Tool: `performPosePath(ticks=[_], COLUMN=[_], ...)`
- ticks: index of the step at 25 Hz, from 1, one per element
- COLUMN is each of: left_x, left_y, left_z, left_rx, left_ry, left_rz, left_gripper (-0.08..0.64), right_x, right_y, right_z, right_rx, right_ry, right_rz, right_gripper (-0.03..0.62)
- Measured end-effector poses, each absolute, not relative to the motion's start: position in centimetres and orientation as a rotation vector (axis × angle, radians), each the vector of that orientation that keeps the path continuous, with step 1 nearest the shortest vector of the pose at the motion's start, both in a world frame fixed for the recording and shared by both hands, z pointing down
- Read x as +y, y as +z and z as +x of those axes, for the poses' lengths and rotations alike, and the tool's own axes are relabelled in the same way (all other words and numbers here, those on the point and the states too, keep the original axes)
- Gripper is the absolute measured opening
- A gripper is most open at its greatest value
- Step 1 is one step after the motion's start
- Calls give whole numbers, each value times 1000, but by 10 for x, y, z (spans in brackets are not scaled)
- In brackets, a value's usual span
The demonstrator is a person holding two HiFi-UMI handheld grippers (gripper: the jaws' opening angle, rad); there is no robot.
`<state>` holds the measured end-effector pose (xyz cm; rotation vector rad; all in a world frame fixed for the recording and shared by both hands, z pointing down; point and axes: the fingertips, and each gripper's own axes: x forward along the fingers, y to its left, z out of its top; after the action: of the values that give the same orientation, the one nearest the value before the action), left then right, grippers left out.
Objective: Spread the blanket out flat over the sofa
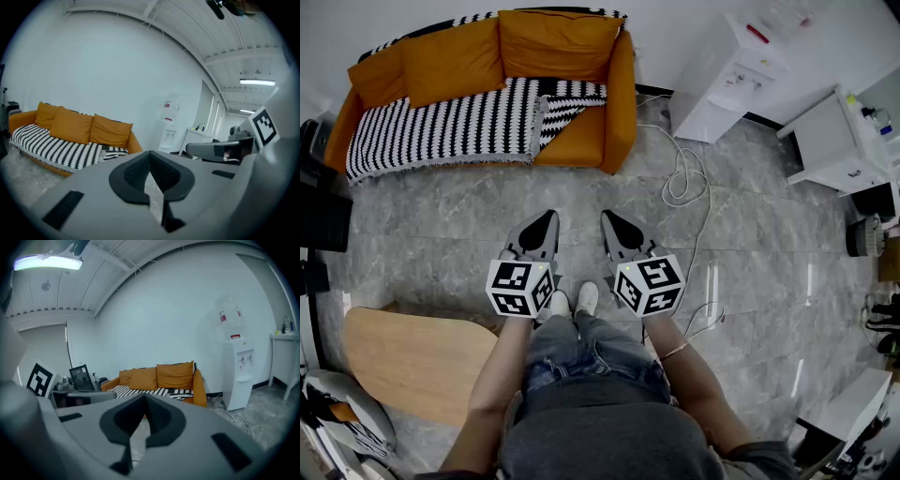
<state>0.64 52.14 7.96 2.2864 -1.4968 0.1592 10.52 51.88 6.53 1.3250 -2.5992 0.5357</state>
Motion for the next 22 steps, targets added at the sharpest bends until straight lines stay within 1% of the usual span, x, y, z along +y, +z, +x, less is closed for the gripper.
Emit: performPosePath(ticks=[13, 22], left_x=[506, 493], left_y=[77, 76], left_z=[18, 5], left_rx=[-1511, -1577], left_ry=[176, 165], left_rz=[2277, 2232], left_gripper=[17, 17], right_x=[501, 484], right_y=[68, 63], right_z=[126, 136], right_rx=[-2608, -2635], right_ry=[575, 556], right_rz=[1337, 1310], right_gripper=[11, 11])
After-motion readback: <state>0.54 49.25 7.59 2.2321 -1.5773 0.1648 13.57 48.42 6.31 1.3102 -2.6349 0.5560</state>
